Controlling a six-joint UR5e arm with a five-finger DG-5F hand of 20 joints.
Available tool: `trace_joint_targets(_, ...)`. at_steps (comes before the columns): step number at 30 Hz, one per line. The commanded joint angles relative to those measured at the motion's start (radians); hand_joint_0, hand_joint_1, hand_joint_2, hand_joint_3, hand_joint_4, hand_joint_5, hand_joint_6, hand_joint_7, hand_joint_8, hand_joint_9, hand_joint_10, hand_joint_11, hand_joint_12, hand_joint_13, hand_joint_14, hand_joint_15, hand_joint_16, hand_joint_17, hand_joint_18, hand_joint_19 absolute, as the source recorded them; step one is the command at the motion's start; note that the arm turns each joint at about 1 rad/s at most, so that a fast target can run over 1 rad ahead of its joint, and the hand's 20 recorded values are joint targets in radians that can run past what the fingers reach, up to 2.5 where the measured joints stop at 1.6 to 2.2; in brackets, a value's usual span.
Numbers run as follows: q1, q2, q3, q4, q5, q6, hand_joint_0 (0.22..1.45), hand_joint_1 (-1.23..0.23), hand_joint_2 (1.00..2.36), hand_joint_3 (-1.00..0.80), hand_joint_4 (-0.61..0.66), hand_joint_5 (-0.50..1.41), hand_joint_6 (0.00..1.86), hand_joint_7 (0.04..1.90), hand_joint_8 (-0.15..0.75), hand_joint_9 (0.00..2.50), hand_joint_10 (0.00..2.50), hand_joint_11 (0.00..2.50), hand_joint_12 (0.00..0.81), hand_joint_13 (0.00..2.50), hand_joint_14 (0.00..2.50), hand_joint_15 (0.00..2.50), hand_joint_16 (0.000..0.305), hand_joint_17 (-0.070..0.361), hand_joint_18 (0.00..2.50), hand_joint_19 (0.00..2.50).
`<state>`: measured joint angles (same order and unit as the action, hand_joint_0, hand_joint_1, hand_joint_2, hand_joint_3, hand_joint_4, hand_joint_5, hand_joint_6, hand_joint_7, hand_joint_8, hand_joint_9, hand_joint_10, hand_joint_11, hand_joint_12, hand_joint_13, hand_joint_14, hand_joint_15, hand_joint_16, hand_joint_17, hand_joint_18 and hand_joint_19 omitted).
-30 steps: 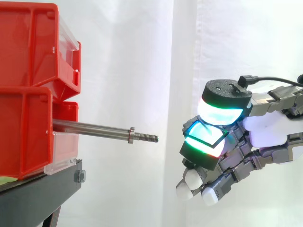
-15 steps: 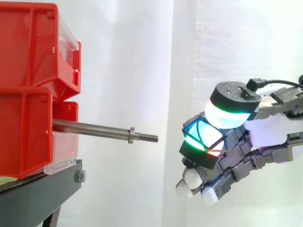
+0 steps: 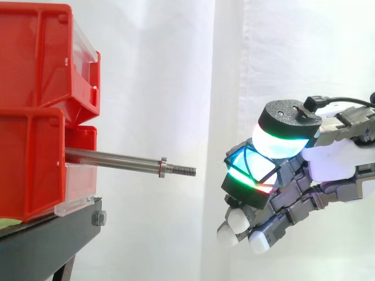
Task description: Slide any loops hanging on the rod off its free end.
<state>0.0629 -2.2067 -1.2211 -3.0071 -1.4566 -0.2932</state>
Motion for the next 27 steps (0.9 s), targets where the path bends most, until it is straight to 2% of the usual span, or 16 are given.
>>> trace_joint_targets(1, 0.000, -0.001, 0.000, -0.001, 0.002, 0.000, 0.52, -0.59, 1.01, -0.27, 0.12, -0.14, 0.90, 0.97, 0.267, 0.69, 0.02, 0.40, 0.338, 0.44, 0.01, 0.21, 0.048, 0.107, 0.43, 0.36)
trace_joint_targets(5, 0.002, 0.001, 0.000, -0.001, 0.002, 0.000, 0.53, -0.58, 1.01, -0.27, 0.13, -0.13, 0.88, 1.04, 0.269, 0.70, 0.02, 0.41, 0.334, 0.43, 0.01, 0.21, 0.047, 0.106, 0.42, 0.35)
trace_joint_targets(8, 0.000, 0.001, 0.000, -0.001, 0.002, 0.000, 0.54, -0.64, 1.02, -0.22, 0.12, -0.12, 0.87, 1.07, 0.269, 0.71, 0.02, 0.42, 0.330, 0.44, 0.01, 0.20, 0.046, 0.104, 0.42, 0.34)
trace_joint_targets(9, 0.002, -0.001, 0.000, -0.001, 0.002, 0.000, 0.54, -0.72, 1.02, -0.16, 0.13, -0.13, 0.88, 1.08, 0.273, 0.71, 0.02, 0.42, 0.330, 0.44, 0.01, 0.21, 0.046, 0.103, 0.42, 0.34)
trace_joint_targets(12, 0.002, -0.001, 0.000, -0.001, 0.002, 0.000, 0.55, -0.76, 1.02, -0.13, 0.10, -0.14, 0.90, 1.08, 0.269, 0.69, 0.02, 0.42, 0.329, 0.44, 0.01, 0.20, 0.045, 0.102, 0.43, 0.33)
trace_joint_targets(16, 0.000, -0.001, 0.000, -0.001, 0.002, 0.002, 0.56, -0.78, 1.02, -0.15, 0.11, -0.15, 0.90, 1.04, 0.268, 0.69, 0.02, 0.42, 0.329, 0.44, 0.01, 0.20, 0.045, 0.102, 0.43, 0.33)
trace_joint_targets(17, 0.000, 0.001, 0.000, -0.001, 0.002, 0.000, 0.57, -0.78, 1.02, -0.22, 0.12, -0.14, 0.90, 1.03, 0.268, 0.69, 0.02, 0.43, 0.328, 0.44, 0.01, 0.20, 0.045, 0.101, 0.43, 0.33)
trace_joint_targets(20, 0.002, 0.001, 0.000, -0.001, 0.002, 0.000, 0.57, -0.75, 1.01, -0.33, 0.14, -0.13, 0.89, 1.05, 0.266, 0.70, 0.02, 0.41, 0.327, 0.45, 0.01, 0.20, 0.046, 0.103, 0.45, 0.34)
trace_joint_targets(27, 0.002, 0.001, 0.005, -0.003, 0.005, 0.000, 0.55, -0.65, 1.01, -0.35, 0.13, -0.12, 0.88, 1.07, 0.264, 0.74, 0.02, 0.41, 0.329, 0.45, 0.01, 0.21, 0.047, 0.105, 0.45, 0.35)
